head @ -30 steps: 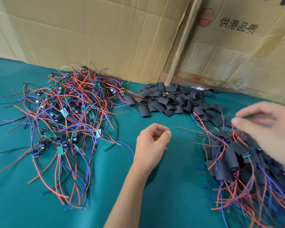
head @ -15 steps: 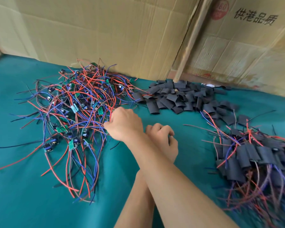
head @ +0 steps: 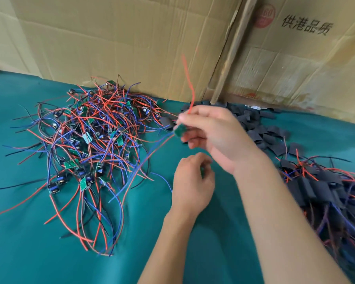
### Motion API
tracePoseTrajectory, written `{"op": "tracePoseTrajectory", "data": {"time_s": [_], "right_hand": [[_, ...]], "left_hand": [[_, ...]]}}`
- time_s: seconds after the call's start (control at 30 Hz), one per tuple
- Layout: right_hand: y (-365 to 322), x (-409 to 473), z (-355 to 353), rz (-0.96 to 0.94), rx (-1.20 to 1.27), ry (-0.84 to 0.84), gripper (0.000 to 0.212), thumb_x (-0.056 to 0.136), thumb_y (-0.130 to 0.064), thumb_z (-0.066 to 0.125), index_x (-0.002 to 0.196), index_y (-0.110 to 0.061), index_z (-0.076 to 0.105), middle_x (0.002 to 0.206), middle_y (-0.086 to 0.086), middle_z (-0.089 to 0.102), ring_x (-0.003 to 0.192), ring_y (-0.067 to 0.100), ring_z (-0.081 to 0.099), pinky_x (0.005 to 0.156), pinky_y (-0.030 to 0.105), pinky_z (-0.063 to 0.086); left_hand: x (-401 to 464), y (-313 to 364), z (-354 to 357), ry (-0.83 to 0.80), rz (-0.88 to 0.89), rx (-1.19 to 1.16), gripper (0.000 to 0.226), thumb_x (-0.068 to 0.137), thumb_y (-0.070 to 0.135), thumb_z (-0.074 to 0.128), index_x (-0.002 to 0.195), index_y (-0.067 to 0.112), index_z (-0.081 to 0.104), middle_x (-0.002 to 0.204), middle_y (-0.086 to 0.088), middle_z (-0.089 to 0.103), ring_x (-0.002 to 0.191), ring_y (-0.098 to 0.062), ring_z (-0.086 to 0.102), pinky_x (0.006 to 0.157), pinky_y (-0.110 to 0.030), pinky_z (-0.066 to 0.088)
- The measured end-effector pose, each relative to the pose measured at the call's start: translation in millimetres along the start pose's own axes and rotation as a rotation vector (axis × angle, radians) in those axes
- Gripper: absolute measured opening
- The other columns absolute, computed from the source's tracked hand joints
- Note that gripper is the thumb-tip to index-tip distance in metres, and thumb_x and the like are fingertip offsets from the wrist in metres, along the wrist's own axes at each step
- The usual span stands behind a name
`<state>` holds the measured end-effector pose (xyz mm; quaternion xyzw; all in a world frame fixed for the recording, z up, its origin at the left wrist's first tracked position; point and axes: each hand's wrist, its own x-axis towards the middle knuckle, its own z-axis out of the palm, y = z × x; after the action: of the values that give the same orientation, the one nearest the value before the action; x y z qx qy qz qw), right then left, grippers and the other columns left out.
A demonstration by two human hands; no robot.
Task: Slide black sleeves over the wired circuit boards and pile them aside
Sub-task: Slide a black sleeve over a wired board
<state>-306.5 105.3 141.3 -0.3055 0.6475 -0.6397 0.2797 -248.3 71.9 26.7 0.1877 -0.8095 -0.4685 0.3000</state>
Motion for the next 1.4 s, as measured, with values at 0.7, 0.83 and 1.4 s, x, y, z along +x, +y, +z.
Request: {"op": "tracePoseTrajectory", "data": {"time_s": [0.7,0.83,1.4], "right_hand": [[32.0,9.6,-36.2,0.176,-0.434,0.125,0.025,0.081,-0.021,0.056,0.084,-0.021,0.081,0.078,-0.006,0.076,0.067,0.011,0.064,0.056,0.023,0.042],[44.3,47.9,-25.8,0.100,-0.886,0.296,0.015,0.087,-0.028,0.061,0.081,-0.024,0.074,0.093,0.005,0.075,0.093,0.028,0.068,0.075,0.031,0.053],[58.7,54.5,-19.1,0.323,-0.876,0.302,0.023,0.066,-0.011,0.087,0.079,-0.022,0.073,0.101,0.004,0.073,0.097,0.024,0.068,0.081,0.033,0.058]], "left_hand": [[10.1,8.3,-21.1,0.058,-0.391,-0.968,0.026,0.101,0.010,0.058,0.081,0.014,0.074,0.067,-0.003,0.062,0.057,-0.012,0.060,0.053,-0.018,0.048],[10.7,7.5,-17.6,0.122,-0.417,-0.820,0.019,0.099,0.003,0.053,0.084,0.008,0.062,0.067,-0.002,0.063,0.050,-0.012,0.055,0.043,-0.018,0.036],[8.3,-0.4,-12.4,0.270,-0.375,-0.492,0.016,0.103,0.016,0.050,0.088,0.015,0.056,0.073,0.004,0.068,0.047,-0.018,0.063,0.046,-0.031,0.043]]}}
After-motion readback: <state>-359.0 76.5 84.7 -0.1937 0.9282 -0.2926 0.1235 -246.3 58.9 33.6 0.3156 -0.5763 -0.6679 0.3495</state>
